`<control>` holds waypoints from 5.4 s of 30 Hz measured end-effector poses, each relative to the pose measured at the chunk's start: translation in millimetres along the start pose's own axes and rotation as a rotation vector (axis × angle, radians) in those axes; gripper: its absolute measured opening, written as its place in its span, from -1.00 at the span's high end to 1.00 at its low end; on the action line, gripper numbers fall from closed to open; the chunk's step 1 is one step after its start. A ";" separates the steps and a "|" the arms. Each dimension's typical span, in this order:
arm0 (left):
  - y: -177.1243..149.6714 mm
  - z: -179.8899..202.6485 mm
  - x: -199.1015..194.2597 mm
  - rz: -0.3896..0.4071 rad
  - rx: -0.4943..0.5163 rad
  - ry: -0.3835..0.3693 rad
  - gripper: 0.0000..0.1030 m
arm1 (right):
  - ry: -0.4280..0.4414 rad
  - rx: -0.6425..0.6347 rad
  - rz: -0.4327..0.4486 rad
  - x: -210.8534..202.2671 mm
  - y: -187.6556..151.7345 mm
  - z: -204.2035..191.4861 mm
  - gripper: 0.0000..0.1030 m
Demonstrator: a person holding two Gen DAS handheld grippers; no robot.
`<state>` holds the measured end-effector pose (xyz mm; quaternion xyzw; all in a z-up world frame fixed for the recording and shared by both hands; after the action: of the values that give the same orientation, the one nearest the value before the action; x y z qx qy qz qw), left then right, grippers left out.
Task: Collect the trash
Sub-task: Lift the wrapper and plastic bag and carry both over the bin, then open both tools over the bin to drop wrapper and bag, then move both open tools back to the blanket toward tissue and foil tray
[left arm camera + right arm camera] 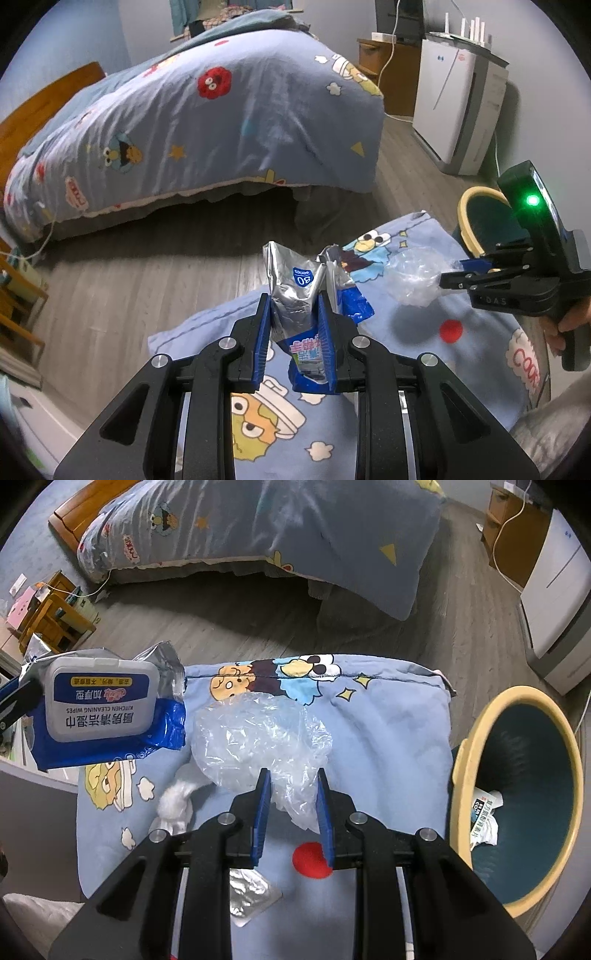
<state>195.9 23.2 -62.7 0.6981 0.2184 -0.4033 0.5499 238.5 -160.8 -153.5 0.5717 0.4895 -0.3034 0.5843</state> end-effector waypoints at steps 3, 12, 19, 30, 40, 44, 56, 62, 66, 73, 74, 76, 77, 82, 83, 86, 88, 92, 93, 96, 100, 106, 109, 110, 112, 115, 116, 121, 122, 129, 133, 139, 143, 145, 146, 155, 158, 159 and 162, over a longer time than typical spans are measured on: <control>-1.8 4.6 -10.4 0.015 0.005 0.002 0.50 | -0.004 -0.005 0.008 -7.8 -6.1 -2.0 0.55; -9.2 22.9 -36.6 0.051 0.037 0.014 0.50 | -0.029 -0.039 0.038 -31.3 -22.5 -4.6 0.55; -9.4 34.4 -40.6 0.063 0.054 0.006 0.50 | -0.045 -0.032 0.057 -47.9 -31.4 5.0 0.55; 1.0 72.4 -49.0 0.111 0.070 -0.100 0.50 | -0.082 0.036 0.121 -91.1 -47.6 46.7 0.55; 8.6 121.8 -49.6 0.154 0.125 -0.155 0.50 | -0.089 0.112 0.182 -122.8 -59.8 92.7 0.55; 12.1 140.6 -47.2 0.165 0.128 -0.192 0.50 | -0.104 0.132 0.205 -133.9 -64.4 112.7 0.55; 17.4 196.6 -25.5 0.152 0.173 -0.278 0.49 | -0.141 0.279 0.232 -147.9 -84.6 198.6 0.55; 14.1 224.0 -18.5 0.126 0.158 -0.365 0.49 | -0.170 0.315 0.220 -145.2 -90.6 225.4 0.55; 15.6 238.0 -10.5 0.115 0.136 -0.374 0.49 | -0.203 0.336 0.209 -139.8 -94.0 240.9 0.55; 22.8 276.0 19.4 0.084 0.117 -0.363 0.49 | -0.201 0.425 0.153 -117.0 -105.4 268.1 0.55; 24.1 282.6 24.9 0.080 0.125 -0.352 0.49 | -0.202 0.434 0.148 -114.8 -107.0 271.0 0.55; 27.6 295.1 35.2 0.070 0.144 -0.333 0.48 | -0.199 0.456 0.136 -108.7 -109.5 276.7 0.55; 29.3 299.0 39.2 0.069 0.149 -0.325 0.48 | -0.196 0.463 0.133 -106.7 -110.7 278.0 0.55; 43.1 309.1 63.0 0.071 0.150 -0.276 0.46 | -0.184 0.487 0.121 -94.7 -111.0 282.8 0.55; 45.2 311.5 66.9 0.070 0.152 -0.268 0.46 | -0.180 0.489 0.121 -91.9 -110.1 283.1 0.55; 52.4 316.6 82.8 0.070 0.166 -0.240 0.44 | -0.170 0.493 0.131 -88.8 -106.2 282.9 0.55; 55.1 318.2 91.8 0.067 0.174 -0.226 0.43 | -0.165 0.497 0.147 -89.2 -102.3 283.0 0.55; 57.3 321.7 107.1 0.052 0.175 -0.225 0.38 | -0.182 0.498 0.188 -88.5 -92.9 283.7 0.44; 57.7 322.2 109.9 0.047 0.171 -0.233 0.38 | -0.184 0.504 0.194 -87.9 -91.3 284.3 0.29; 58.4 322.4 115.7 0.042 0.165 -0.230 0.20 | -0.192 0.518 0.200 -85.4 -88.9 286.0 0.00; 57.0 321.2 117.2 0.048 0.167 -0.235 -0.06 | -0.197 0.518 0.179 -80.2 -89.9 287.8 -0.05; 50.0 314.3 112.7 0.065 0.156 -0.204 -0.83 | -0.223 0.521 0.187 -84.1 -92.4 289.3 -0.58; 45.7 310.3 110.9 0.061 0.165 -0.175 -0.85 | -0.234 0.526 0.184 -88.5 -95.1 289.0 -0.81; 44.6 309.1 110.0 0.059 0.169 -0.168 -0.85 | -0.239 0.524 0.180 -89.4 -95.9 288.5 -0.84; 42.0 306.6 105.8 0.057 0.174 -0.158 -0.85 | -0.252 0.518 0.176 -92.7 -97.0 287.2 -0.89; 38.7 298.3 94.6 0.060 0.171 -0.157 -0.86 | -0.262 0.512 0.168 -97.6 -97.0 284.2 -0.89; 37.6 295.1 91.1 0.062 0.173 -0.155 -0.86 | -0.261 0.509 0.165 -100.0 -96.8 282.0 -0.89; 29.5 272.9 67.9 0.070 0.176 -0.132 -0.87 | -0.252 0.468 0.177 -113.4 -91.7 261.6 -0.89; 27.5 267.4 62.6 0.072 0.173 -0.125 -0.88 | -0.246 0.456 0.180 -115.9 -90.0 256.1 -0.89; 6.3 212.9 19.3 0.074 0.141 -0.070 -0.89 | -0.226 0.350 0.214 -132.0 -73.8 207.8 -0.89; -12.9 172.3 -8.7 0.078 0.108 -0.020 -0.89 | -0.191 0.304 0.206 -128.7 -69.1 179.9 -0.89; -44.9 107.9 -37.4 0.065 -0.021 0.030 -0.90 | -0.176 0.193 0.176 -113.7 -64.1 135.2 -0.89; -61.7 77.9 -43.2 0.071 -0.084 0.065 -0.90 | -0.138 0.143 0.153 -100.3 -62.7 104.1 -0.89; -68.4 65.7 -42.3 0.070 -0.095 0.083 -0.90 | -0.118 0.115 0.158 -94.1 -63.0 85.2 -0.89; -70.8 63.3 -42.5 0.072 -0.095 0.089 -0.90 | -0.106 0.106 0.160 -91.4 -63.8 77.4 -0.89; -83.2 44.3 -39.1 0.069 -0.107 0.078 -0.90 | -0.093 -0.044 0.191 -62.3 -70.0 9.5 -0.89; -85.8 36.5 -38.6 0.071 -0.118 0.076 -0.90 | -0.084 -0.071 0.168 -49.9 -72.1 -2.6 -0.89; -87.3 32.5 -37.9 0.071 -0.122 0.081 -0.90 | -0.084 -0.073 0.166 -47.8 -72.7 -5.0 -0.89; -90.6 23.7 -34.5 0.064 -0.142 0.079 -0.90 | -0.063 -0.078 0.157 -39.2 -72.9 -14.0 -0.89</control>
<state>100.4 32.8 -90.2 0.6793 0.2458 -0.3411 0.6014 155.5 -167.2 -142.7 0.5753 0.4358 -0.2552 0.6434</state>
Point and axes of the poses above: each gripper's, at about its wrist camera, not at the fingertips, and x roughly the way its jaws point, z to its right, y to its top, the point moved 4 cm from there along x, roughly the way its jaws point, and after that the axes turned 2 degrees about -y, right-handed, at the moved point
